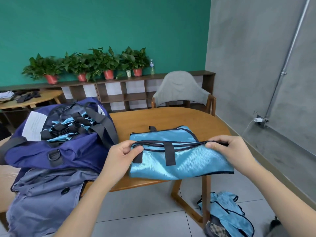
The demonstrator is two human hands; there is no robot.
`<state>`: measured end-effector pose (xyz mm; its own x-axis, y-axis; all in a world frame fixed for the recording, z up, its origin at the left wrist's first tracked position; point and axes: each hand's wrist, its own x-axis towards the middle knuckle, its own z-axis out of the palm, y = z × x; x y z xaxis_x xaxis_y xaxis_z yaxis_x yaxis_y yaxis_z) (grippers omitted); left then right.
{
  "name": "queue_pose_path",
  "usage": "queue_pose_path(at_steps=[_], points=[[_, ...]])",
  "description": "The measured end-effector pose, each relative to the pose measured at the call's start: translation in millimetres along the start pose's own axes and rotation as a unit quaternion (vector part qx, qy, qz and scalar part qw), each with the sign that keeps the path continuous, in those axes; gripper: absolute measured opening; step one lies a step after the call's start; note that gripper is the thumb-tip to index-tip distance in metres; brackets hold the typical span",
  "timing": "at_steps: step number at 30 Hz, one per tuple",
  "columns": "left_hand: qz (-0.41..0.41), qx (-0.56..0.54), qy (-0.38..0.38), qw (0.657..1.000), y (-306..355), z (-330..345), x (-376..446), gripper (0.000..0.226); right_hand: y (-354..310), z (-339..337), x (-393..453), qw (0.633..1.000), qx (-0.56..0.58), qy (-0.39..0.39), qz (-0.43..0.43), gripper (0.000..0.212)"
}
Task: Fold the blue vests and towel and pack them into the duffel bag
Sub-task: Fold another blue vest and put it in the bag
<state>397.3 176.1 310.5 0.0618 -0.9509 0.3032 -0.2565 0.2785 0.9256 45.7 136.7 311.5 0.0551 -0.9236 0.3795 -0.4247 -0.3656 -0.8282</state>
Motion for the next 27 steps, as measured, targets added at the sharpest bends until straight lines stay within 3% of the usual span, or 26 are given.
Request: queue_pose_path(at_steps=[8,13,19,21,27], points=[[-0.040,0.229,0.047,0.971,-65.2,6.4,67.0,0.015,44.3,51.8,82.8,0.992,-0.098,-0.071,0.045,0.015],[-0.050,0.279,0.074,0.956,-82.6,8.2,69.9,0.010,66.7,67.2,93.0,0.984,-0.126,-0.099,0.071,0.016],[-0.081,0.214,-0.012,0.974,-76.4,2.4,57.7,0.013,54.5,42.8,79.9,0.966,-0.140,-0.188,0.111,0.002],[-0.080,0.167,-0.033,0.982,-66.3,0.2,54.9,0.014,47.8,36.7,75.9,0.972,-0.112,-0.179,0.101,0.005],[-0.085,0.113,0.038,0.989,-47.3,-5.1,79.7,0.012,25.3,37.7,104.6,0.989,-0.076,-0.111,0.059,0.006]])
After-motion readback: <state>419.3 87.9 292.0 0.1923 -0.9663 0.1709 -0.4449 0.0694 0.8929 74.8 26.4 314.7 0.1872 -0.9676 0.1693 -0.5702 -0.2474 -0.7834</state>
